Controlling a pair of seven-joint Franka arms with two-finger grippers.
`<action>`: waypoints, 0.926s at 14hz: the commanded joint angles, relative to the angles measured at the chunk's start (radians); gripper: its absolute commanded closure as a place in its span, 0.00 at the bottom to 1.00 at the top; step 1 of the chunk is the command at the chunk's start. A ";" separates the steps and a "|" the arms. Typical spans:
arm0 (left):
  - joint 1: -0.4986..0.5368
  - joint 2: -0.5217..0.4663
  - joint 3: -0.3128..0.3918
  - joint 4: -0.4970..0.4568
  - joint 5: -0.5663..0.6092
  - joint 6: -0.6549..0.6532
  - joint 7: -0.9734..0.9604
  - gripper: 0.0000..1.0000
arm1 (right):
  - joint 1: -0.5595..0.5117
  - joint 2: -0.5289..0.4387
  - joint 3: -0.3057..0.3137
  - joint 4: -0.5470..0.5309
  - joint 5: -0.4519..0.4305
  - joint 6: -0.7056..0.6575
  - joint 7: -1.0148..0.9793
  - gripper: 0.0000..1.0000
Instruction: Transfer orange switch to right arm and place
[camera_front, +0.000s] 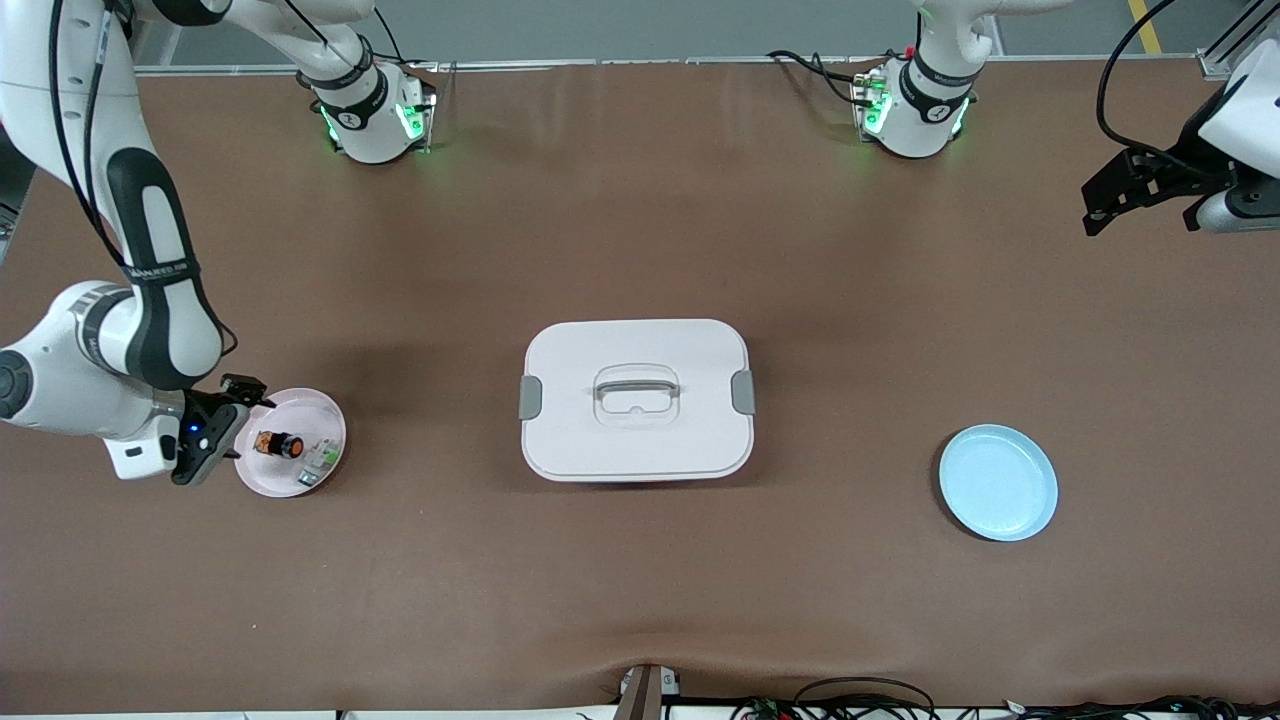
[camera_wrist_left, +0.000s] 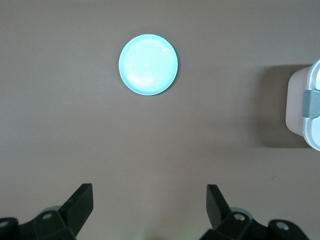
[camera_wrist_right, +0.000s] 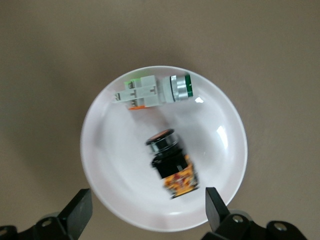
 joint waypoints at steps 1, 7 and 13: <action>-0.002 -0.010 0.005 -0.006 -0.010 0.002 0.020 0.00 | 0.011 -0.095 0.010 -0.018 -0.032 -0.103 0.318 0.00; 0.000 -0.008 0.010 -0.007 -0.010 0.005 0.020 0.00 | 0.040 -0.202 0.015 -0.019 -0.123 -0.189 0.903 0.00; 0.000 -0.005 0.011 -0.007 -0.010 0.008 0.022 0.00 | 0.057 -0.346 0.016 -0.032 -0.221 -0.218 1.024 0.00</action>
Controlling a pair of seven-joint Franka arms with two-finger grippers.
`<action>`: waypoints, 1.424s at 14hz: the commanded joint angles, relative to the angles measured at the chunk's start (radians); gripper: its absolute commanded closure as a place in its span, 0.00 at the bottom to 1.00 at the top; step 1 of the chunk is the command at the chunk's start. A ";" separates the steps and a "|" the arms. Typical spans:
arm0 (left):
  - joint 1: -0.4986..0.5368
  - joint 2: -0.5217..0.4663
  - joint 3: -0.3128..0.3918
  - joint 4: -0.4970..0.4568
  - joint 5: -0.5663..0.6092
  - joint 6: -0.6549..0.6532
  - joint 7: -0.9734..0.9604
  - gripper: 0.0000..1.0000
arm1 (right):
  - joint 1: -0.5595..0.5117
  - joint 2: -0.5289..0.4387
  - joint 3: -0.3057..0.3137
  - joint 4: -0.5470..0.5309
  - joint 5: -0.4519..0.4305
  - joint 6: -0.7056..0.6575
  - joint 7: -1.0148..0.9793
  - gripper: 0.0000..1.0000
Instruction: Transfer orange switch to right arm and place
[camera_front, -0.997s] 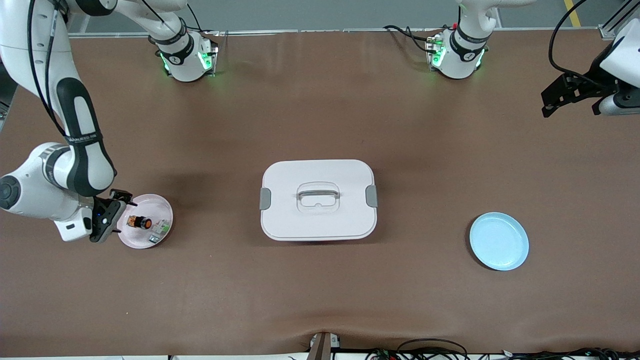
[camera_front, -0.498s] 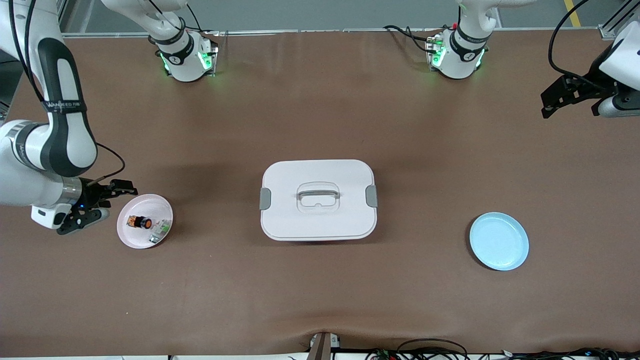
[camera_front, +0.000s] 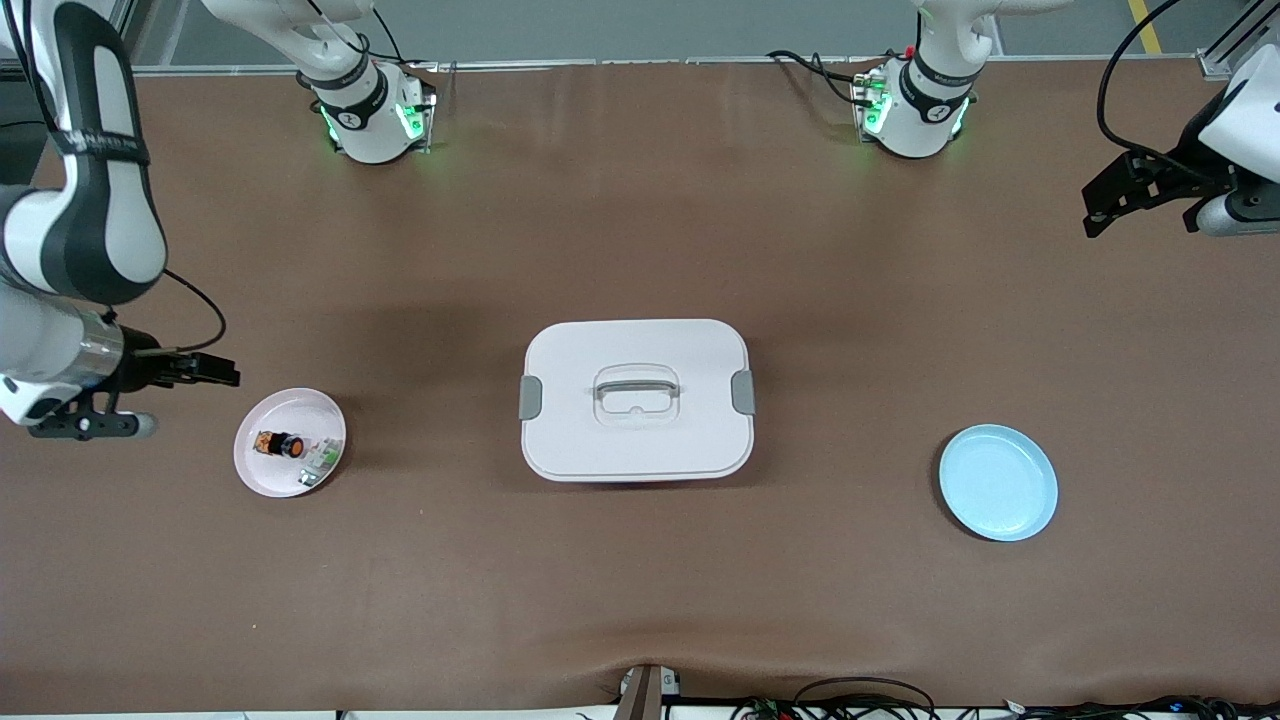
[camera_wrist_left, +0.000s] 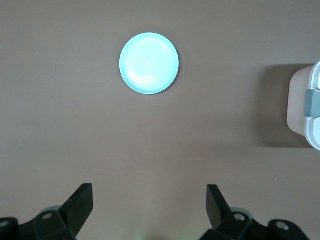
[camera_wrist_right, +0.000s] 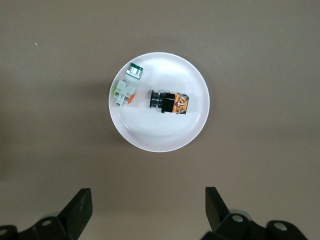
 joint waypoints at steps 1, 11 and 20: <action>-0.001 -0.004 0.007 -0.003 -0.010 0.008 0.022 0.00 | 0.015 -0.095 0.004 -0.035 -0.044 -0.010 0.033 0.00; -0.004 -0.007 0.000 0.000 -0.012 0.002 0.023 0.00 | -0.002 -0.219 -0.001 -0.035 -0.044 -0.045 0.030 0.00; -0.013 0.005 0.000 0.003 -0.010 0.003 0.019 0.00 | -0.003 -0.408 0.002 -0.188 -0.063 -0.076 0.028 0.00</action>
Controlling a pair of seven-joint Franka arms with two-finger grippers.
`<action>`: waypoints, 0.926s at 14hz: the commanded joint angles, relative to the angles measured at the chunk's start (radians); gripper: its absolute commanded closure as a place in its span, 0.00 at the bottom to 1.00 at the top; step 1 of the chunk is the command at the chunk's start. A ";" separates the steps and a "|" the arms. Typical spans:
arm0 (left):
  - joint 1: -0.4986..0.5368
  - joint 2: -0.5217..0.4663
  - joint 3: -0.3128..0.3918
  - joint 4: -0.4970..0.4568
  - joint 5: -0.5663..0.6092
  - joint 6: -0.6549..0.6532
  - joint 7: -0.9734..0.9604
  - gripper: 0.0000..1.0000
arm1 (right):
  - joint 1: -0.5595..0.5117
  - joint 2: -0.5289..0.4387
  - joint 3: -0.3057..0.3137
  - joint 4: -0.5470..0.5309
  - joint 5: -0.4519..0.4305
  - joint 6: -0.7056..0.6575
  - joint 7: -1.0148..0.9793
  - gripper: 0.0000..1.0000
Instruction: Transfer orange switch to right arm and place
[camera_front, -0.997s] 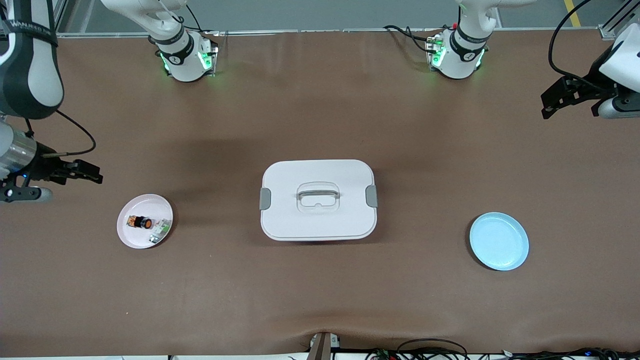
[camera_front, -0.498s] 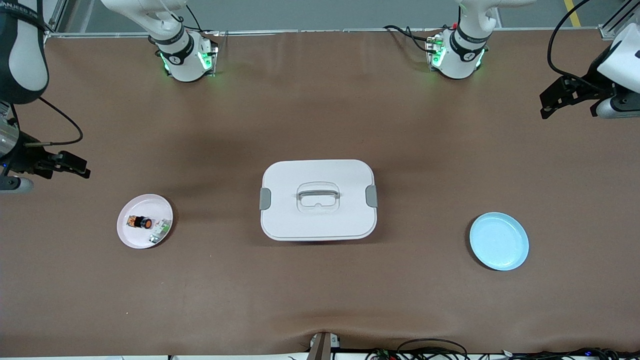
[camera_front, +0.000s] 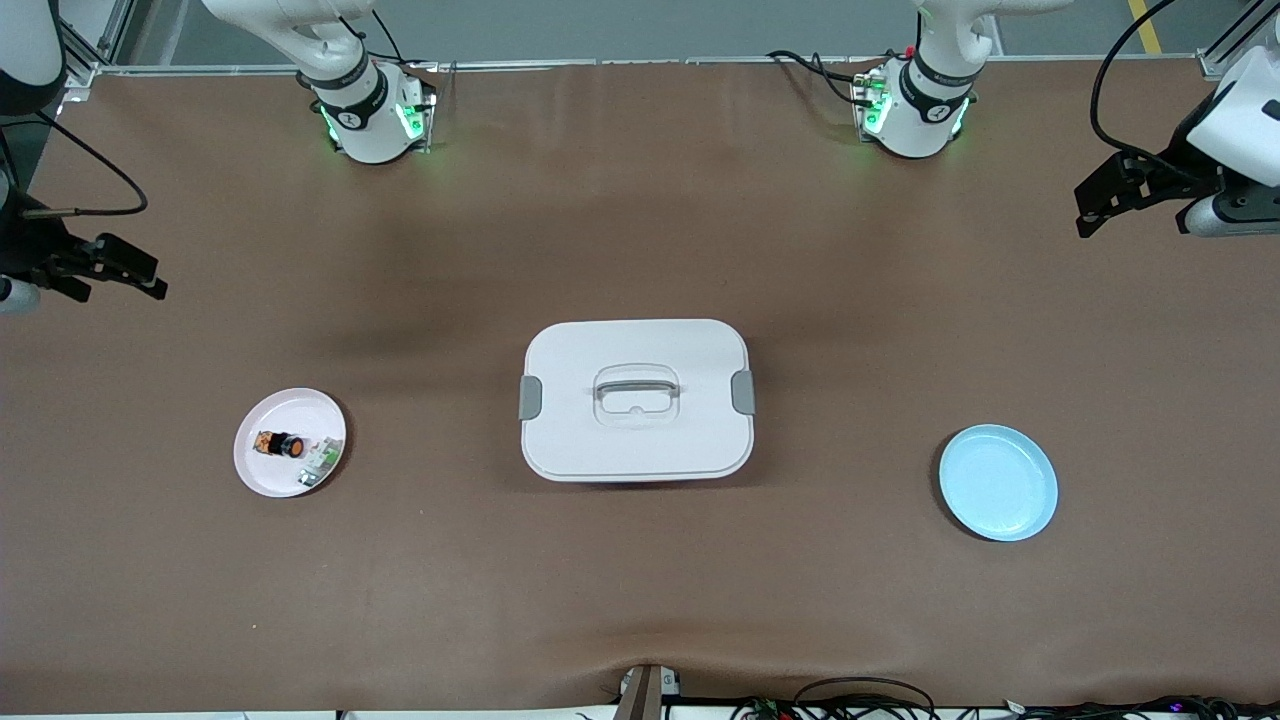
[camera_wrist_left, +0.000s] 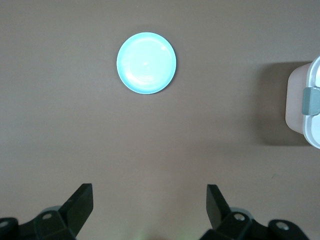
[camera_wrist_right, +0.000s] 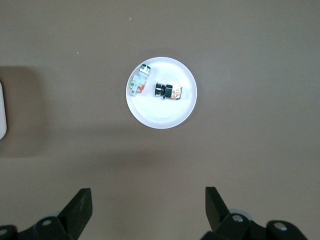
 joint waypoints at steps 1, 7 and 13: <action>-0.004 0.003 0.002 0.005 -0.010 0.004 0.018 0.00 | -0.005 -0.056 0.007 -0.052 -0.030 0.012 0.018 0.00; -0.006 0.001 0.000 0.002 -0.012 0.001 0.009 0.00 | -0.007 -0.027 0.007 0.031 -0.043 0.015 0.022 0.00; -0.004 -0.003 -0.006 0.002 -0.012 -0.001 0.012 0.00 | -0.030 0.030 0.010 0.097 -0.042 0.017 0.021 0.00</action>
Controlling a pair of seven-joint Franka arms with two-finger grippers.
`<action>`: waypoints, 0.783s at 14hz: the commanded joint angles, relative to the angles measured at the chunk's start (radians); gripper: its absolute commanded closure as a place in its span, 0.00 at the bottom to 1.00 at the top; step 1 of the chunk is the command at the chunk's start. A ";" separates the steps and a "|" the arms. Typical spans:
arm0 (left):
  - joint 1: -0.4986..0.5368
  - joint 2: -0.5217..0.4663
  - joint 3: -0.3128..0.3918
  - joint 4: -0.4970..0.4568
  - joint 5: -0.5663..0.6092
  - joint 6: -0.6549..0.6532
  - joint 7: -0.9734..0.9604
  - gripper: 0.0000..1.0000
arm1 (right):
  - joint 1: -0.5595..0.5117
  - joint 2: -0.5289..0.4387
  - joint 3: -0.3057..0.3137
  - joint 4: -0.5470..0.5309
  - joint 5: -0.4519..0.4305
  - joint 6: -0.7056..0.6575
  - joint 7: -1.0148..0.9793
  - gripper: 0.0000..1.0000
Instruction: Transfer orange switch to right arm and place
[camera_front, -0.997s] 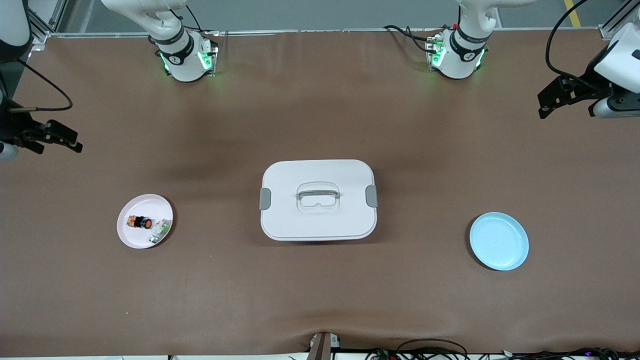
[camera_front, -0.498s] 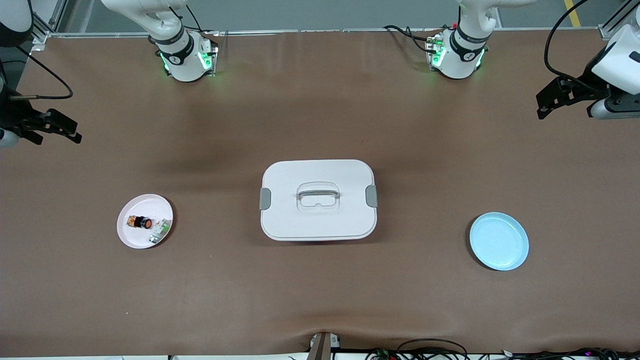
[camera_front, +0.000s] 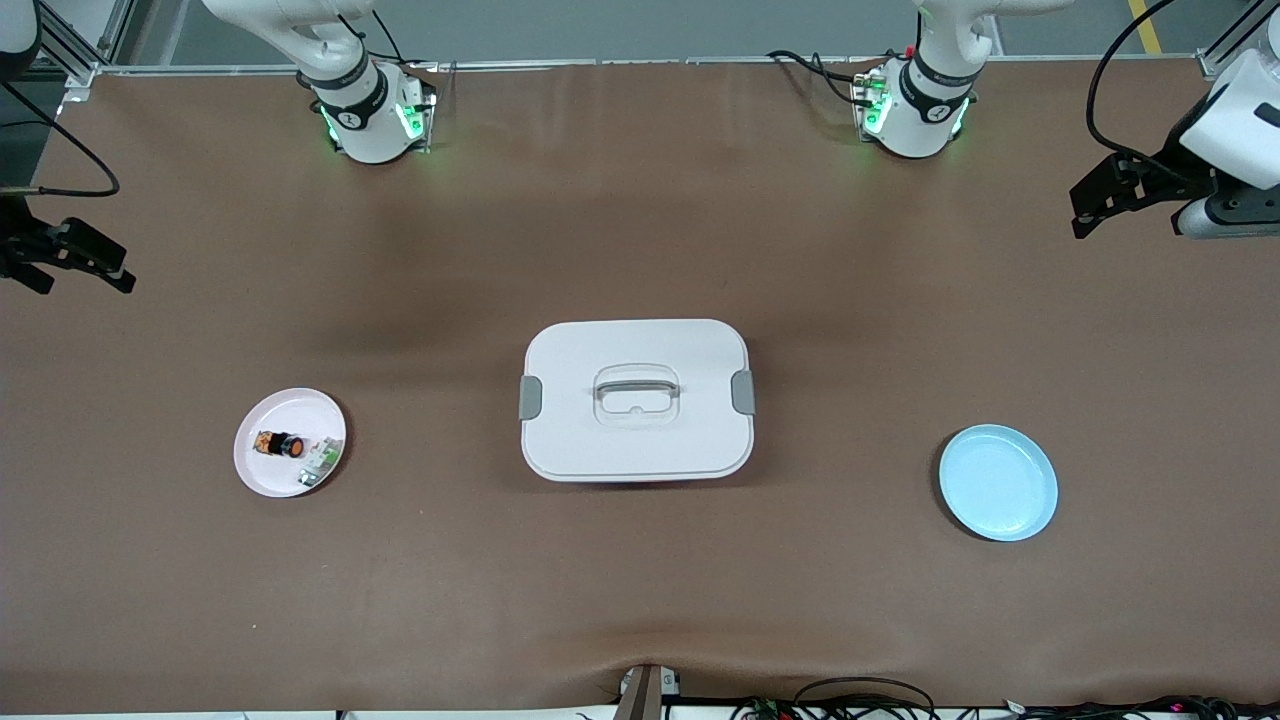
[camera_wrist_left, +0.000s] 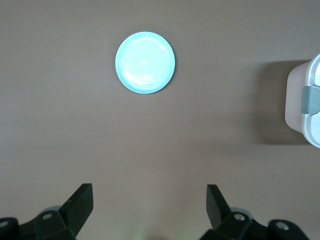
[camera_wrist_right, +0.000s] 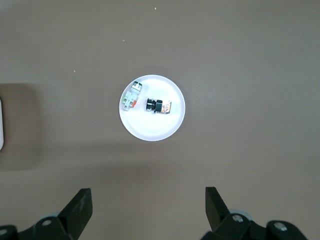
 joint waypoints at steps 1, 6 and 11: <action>0.001 -0.005 -0.004 0.004 -0.012 -0.001 0.010 0.00 | -0.020 0.036 0.012 0.052 -0.019 -0.008 0.020 0.00; -0.001 -0.002 -0.004 0.011 -0.012 -0.001 0.013 0.00 | -0.026 0.056 0.020 0.105 -0.012 -0.017 0.023 0.00; 0.001 -0.001 -0.004 0.016 -0.013 -0.001 0.024 0.00 | -0.103 0.053 0.132 0.160 -0.018 -0.105 0.023 0.00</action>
